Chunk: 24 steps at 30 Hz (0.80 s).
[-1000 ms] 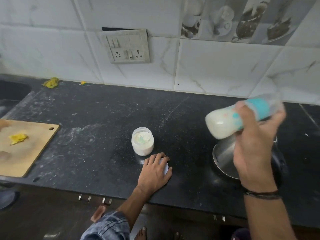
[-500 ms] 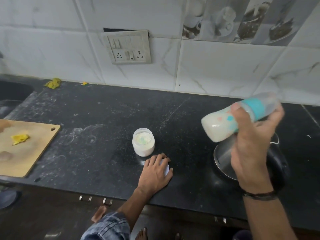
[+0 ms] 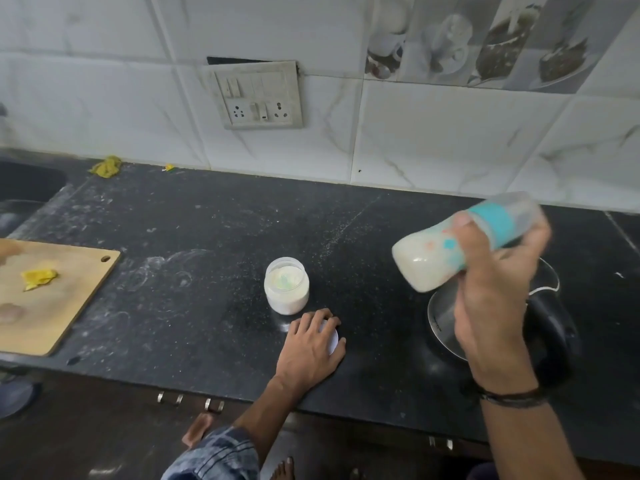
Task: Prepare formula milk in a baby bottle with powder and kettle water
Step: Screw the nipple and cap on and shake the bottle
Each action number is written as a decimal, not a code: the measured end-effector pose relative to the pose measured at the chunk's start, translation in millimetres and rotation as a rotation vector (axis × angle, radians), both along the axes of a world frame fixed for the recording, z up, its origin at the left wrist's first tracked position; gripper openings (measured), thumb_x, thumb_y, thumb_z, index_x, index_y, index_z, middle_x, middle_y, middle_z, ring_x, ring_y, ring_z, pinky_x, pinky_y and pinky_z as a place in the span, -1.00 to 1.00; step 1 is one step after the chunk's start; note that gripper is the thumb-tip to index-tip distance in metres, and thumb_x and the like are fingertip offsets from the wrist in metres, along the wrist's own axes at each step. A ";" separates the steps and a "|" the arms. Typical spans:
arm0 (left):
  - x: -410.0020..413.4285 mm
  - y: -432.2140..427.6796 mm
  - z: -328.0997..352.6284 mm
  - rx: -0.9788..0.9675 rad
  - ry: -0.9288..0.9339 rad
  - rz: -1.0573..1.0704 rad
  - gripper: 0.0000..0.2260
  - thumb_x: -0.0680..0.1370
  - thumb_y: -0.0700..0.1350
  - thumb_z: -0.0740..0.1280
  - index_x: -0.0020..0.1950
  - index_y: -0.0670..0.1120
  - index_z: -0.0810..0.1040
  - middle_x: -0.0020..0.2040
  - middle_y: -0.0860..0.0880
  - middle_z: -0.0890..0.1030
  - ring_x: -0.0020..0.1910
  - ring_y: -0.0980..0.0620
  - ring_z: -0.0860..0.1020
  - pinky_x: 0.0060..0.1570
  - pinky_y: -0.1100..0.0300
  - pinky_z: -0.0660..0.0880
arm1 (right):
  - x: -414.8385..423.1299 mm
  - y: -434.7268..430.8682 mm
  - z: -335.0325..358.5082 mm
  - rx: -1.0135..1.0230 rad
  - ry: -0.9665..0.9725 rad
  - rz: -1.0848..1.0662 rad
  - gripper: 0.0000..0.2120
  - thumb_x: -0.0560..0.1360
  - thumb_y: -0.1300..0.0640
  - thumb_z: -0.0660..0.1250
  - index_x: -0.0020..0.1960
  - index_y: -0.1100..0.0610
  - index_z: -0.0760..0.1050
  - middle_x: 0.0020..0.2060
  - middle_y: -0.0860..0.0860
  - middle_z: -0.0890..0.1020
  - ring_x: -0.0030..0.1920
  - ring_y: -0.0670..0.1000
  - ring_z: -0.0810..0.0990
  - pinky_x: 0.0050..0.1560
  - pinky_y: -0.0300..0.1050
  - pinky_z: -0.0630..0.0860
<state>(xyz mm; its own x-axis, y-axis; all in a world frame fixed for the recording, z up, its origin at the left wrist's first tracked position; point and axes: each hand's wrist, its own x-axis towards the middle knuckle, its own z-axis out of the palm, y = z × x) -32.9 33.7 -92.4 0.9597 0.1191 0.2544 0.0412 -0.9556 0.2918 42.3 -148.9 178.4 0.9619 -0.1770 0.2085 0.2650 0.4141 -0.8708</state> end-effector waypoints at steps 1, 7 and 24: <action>0.6 -0.6 0.8 -0.002 0.000 0.001 -0.64 0.61 0.22 0.22 0.28 0.06 0.54 0.31 0.08 0.51 0.22 0.02 0.48 0.20 0.05 0.48 | 0.9 -1.0 1.8 0.069 -0.007 -0.051 -0.30 0.42 0.06 0.54 0.42 0.07 0.25 0.11 -0.02 0.59 0.02 -0.10 0.67 -0.05 -0.16 0.63; -1.1 -0.5 -0.2 0.007 -0.011 -0.004 -0.64 0.61 0.22 0.23 0.28 0.06 0.55 0.30 0.07 0.52 0.21 0.01 0.49 0.18 0.05 0.50 | 1.7 -0.5 -0.2 -0.041 -0.005 0.024 -0.31 0.41 0.08 0.54 0.42 0.05 0.27 0.00 -0.14 0.66 -0.03 -0.15 0.66 -0.06 -0.17 0.62; 0.5 -0.7 -0.7 -0.012 -0.009 -0.004 -0.65 0.60 0.22 0.23 0.28 0.06 0.54 0.31 0.08 0.50 0.22 0.01 0.48 0.19 0.04 0.49 | -1.7 5.9 2.8 0.023 -0.041 -0.069 -0.26 0.44 0.07 0.52 0.48 0.18 0.22 0.08 -0.03 0.58 0.00 -0.07 0.64 -0.03 -0.11 0.61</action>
